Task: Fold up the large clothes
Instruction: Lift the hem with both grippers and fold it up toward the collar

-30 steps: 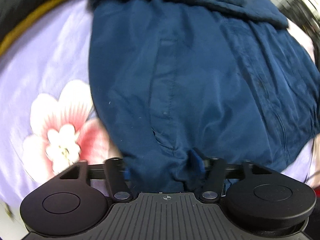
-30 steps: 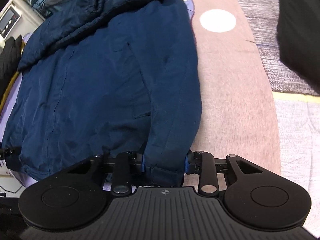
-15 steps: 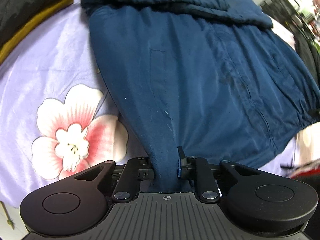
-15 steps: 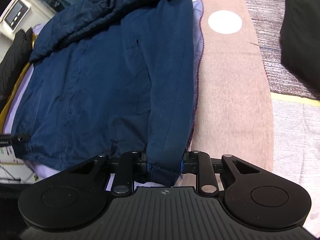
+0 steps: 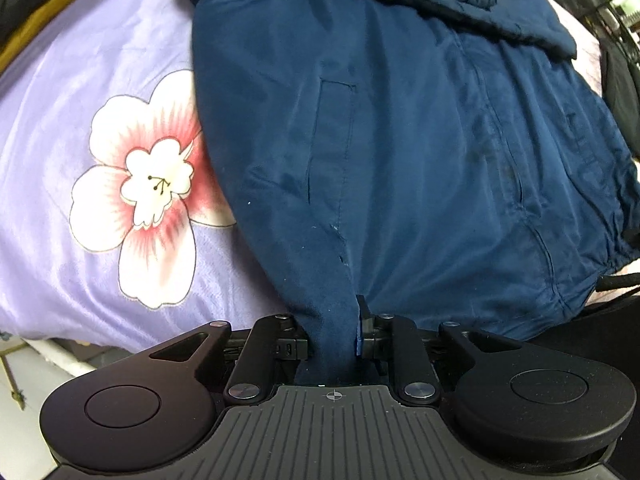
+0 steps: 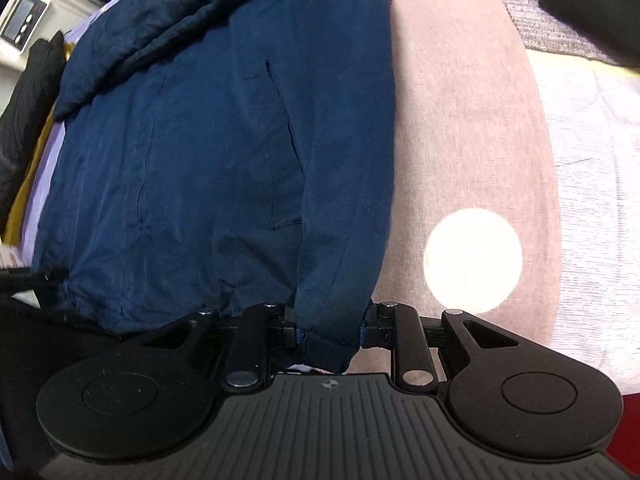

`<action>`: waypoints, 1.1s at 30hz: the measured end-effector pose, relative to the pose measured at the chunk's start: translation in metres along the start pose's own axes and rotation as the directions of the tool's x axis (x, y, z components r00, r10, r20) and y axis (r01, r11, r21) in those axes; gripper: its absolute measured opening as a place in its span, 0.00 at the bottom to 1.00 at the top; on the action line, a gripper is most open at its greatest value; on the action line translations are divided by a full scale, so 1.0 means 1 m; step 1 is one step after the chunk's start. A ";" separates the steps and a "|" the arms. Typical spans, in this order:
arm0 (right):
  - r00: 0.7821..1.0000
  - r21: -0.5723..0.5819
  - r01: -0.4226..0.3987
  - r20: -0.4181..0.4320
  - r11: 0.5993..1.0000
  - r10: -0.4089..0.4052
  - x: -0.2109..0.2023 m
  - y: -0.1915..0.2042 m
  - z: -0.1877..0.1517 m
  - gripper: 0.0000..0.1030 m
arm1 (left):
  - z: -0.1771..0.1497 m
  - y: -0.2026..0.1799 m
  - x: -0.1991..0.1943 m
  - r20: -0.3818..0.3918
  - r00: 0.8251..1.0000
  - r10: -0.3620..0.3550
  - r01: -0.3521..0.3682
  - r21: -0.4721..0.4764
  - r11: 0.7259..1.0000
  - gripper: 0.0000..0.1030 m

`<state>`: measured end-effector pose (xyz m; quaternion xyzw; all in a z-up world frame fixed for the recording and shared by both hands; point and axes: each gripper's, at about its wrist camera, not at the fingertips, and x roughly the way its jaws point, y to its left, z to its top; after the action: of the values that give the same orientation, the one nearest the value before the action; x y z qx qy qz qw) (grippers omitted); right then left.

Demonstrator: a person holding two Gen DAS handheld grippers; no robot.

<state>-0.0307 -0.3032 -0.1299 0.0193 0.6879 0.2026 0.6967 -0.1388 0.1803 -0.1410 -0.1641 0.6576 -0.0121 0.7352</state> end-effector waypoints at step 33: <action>0.848 -0.100 -0.189 0.485 0.977 0.214 -0.108 0.047 0.284 0.26 | 0.276 0.005 -0.119 0.507 0.859 0.077 -0.106 0.028 0.994 0.59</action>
<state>0.2349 -0.2222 0.0022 0.1255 0.4764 0.2794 0.8242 0.1124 0.2748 -0.0056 -0.1097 0.4490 0.0480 0.8855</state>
